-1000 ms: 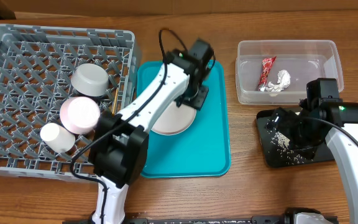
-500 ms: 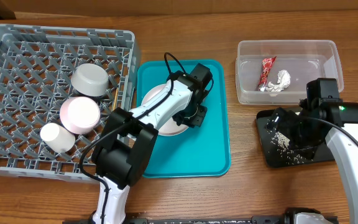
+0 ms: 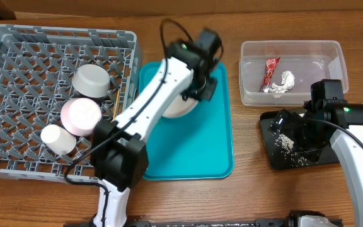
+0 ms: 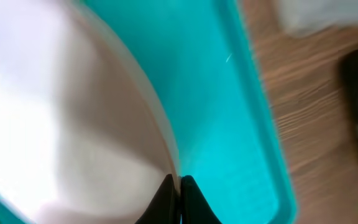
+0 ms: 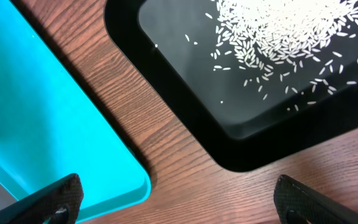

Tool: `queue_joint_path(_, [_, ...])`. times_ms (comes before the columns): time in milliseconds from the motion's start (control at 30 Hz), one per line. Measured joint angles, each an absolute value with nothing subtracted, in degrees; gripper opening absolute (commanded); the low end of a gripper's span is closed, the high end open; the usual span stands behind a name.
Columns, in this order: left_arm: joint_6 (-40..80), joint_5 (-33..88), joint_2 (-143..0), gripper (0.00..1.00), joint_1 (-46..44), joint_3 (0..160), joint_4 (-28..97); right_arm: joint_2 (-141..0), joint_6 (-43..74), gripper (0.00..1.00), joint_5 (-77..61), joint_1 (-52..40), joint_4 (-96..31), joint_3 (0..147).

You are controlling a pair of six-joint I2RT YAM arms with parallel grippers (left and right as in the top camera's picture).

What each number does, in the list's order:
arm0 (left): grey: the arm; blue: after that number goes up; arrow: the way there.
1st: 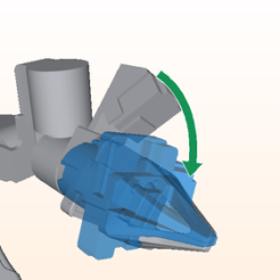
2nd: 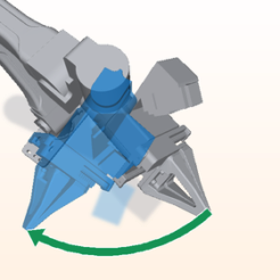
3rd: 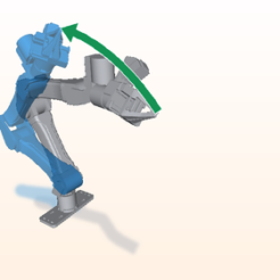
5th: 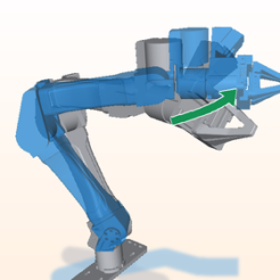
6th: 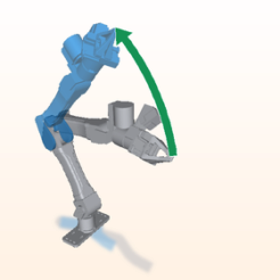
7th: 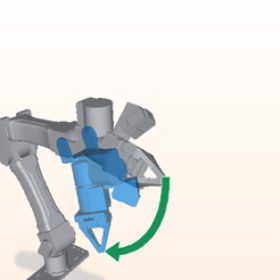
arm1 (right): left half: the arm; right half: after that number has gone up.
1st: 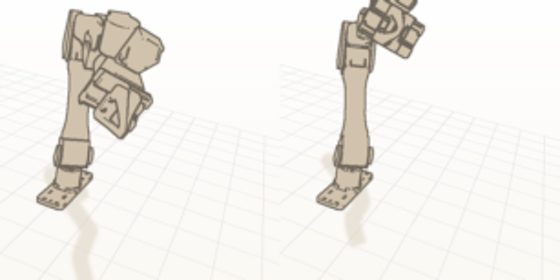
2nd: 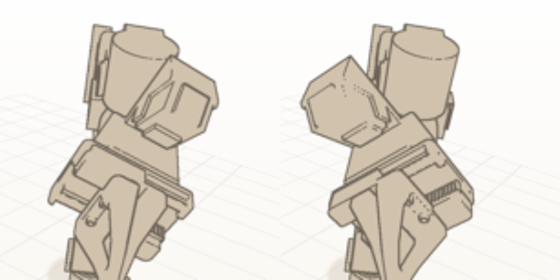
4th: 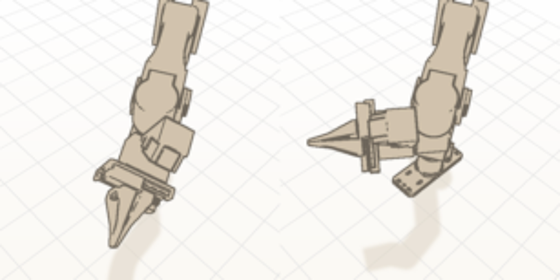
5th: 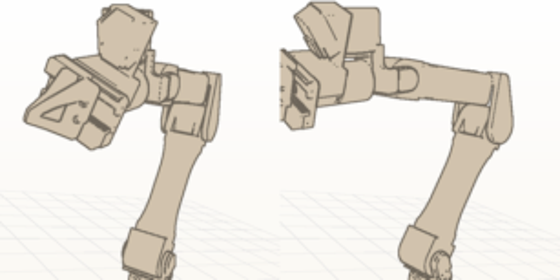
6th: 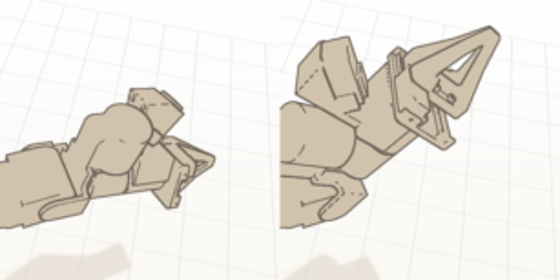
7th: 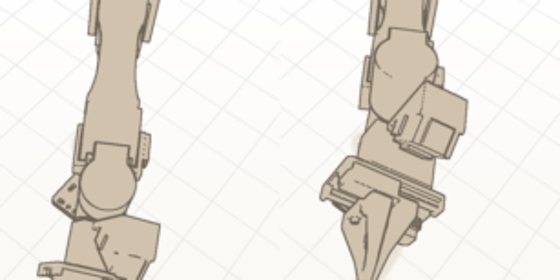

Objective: Sort waste into correct bins and load items into the dishwasher
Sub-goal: 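Lift the white plate and stand it upright in the dish rack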

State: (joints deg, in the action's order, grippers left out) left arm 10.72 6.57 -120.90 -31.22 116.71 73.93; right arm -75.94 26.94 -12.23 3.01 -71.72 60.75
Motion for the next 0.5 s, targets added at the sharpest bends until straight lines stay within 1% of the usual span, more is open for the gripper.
queue_joint_path(100, [8.32,10.17,-119.13,0.04,-27.55,122.54,77.03,-75.94,26.94,1.00,-12.25,3.03,-71.75,60.75])
queue_joint_path(167, [5.61,14.44,-117.45,0.04,-23.29,125.29,78.15,-75.94,26.94,1.00,-12.23,3.01,-71.77,60.75])
queue_joint_path(367, [-4.10,32.75,-114.32,0.04,-7.20,126.93,81.49,-75.94,26.92,1.00,-12.21,3.03,-71.79,60.75])
queue_joint_path(500, [-9.72,42.37,-114.45,0.04,1.45,126.74,84.75,-75.94,26.92,1.00,-12.21,3.03,-71.75,60.75])
